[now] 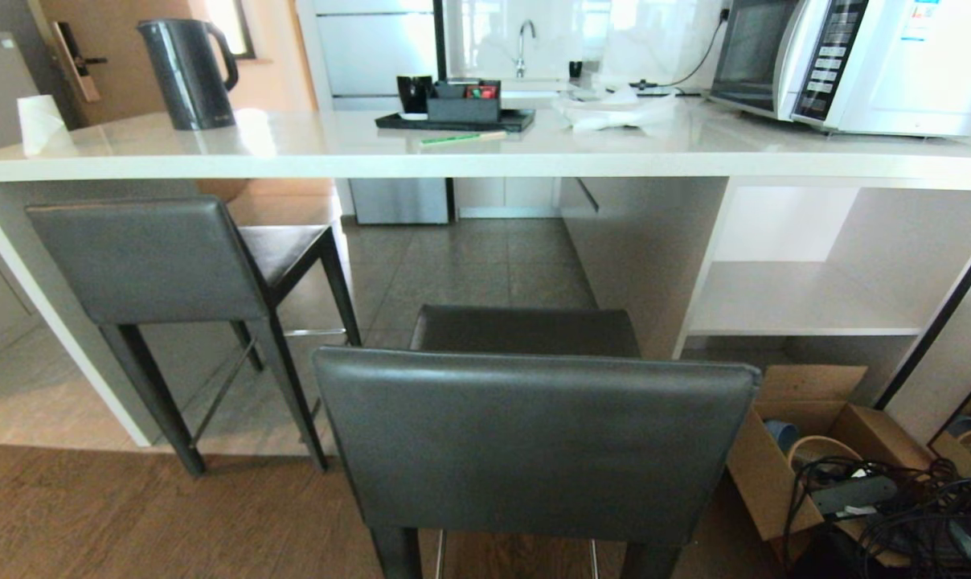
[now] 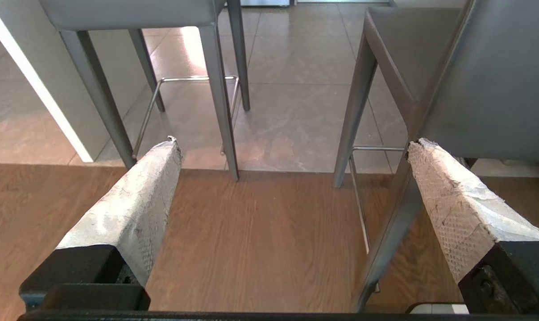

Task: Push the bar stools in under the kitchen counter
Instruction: Pull the gray chair out from under the dining table

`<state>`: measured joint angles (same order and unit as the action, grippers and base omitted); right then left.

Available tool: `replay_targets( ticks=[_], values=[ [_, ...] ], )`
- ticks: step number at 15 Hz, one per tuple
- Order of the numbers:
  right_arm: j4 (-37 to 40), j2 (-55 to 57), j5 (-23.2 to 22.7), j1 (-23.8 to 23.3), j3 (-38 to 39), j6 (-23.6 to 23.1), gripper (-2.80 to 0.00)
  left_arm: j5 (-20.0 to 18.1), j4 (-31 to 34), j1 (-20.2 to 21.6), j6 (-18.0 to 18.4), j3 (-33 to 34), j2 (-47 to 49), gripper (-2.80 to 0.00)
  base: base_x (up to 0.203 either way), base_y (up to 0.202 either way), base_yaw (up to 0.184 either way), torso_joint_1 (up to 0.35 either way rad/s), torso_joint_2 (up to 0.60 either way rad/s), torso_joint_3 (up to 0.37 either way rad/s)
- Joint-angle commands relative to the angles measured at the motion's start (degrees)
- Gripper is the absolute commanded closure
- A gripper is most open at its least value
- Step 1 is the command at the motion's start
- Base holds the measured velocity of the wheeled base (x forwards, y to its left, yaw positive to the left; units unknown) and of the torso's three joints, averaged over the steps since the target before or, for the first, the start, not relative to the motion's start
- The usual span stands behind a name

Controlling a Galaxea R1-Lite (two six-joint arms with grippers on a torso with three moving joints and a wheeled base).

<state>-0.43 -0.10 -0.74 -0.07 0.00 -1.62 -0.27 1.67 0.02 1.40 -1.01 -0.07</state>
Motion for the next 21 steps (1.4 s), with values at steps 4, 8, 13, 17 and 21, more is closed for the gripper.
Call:
replay_targets(
  ticks=[4,8,13,17,21],
  values=[
    [0.8,0.1,-0.4,0.1,-0.2,-0.7,-2.80,0.3,-0.1,0.0,-1.1,0.0,0.1,-2.80,0.000,0.000,0.000,0.000,0.00,0.000],
    [0.4,0.1,-0.5,0.1,-0.1,-1.3,-2.80,0.4,0.0,0.0,-1.1,0.0,0.1,-2.80,0.000,0.000,0.000,0.000,0.00,0.000],
    [0.3,0.1,-0.3,0.1,0.0,-0.9,-2.80,-1.2,0.7,0.0,3.6,-0.2,0.2,-2.80,0.000,0.000,0.000,0.000,0.00,0.000],
    [0.3,0.1,0.3,0.1,0.0,0.2,-2.80,-0.9,0.8,0.0,1.6,-0.2,0.1,-2.80,0.000,0.000,0.000,0.000,0.00,0.000],
    [0.3,0.1,0.1,0.1,0.0,-0.4,0.00,-0.9,0.6,0.1,0.3,-0.2,0.1,-2.80,0.000,0.000,0.000,0.000,0.00,0.000]
  ],
)
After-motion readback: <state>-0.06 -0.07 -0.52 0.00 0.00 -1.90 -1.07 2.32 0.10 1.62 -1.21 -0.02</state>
